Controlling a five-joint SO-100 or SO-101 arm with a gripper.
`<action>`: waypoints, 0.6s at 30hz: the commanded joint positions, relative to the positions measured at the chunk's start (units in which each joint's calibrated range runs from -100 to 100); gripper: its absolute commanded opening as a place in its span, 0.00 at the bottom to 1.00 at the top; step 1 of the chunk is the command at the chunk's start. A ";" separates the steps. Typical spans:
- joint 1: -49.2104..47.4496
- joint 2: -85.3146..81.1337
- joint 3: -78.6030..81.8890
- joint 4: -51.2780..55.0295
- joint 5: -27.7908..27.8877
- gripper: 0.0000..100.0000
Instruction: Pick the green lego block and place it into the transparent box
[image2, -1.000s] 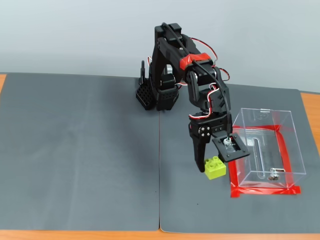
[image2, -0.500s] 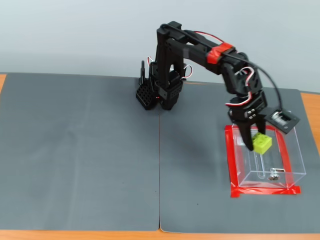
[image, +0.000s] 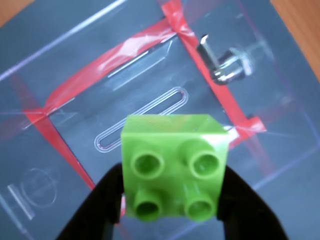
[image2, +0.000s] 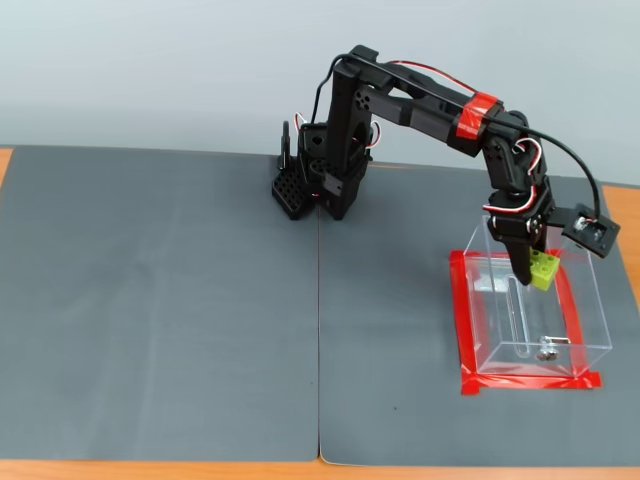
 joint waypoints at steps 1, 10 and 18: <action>-0.94 0.22 -3.05 -2.73 -0.18 0.09; -0.94 1.32 -2.78 -3.25 -0.13 0.22; -0.94 0.73 -2.87 -3.42 -0.18 0.30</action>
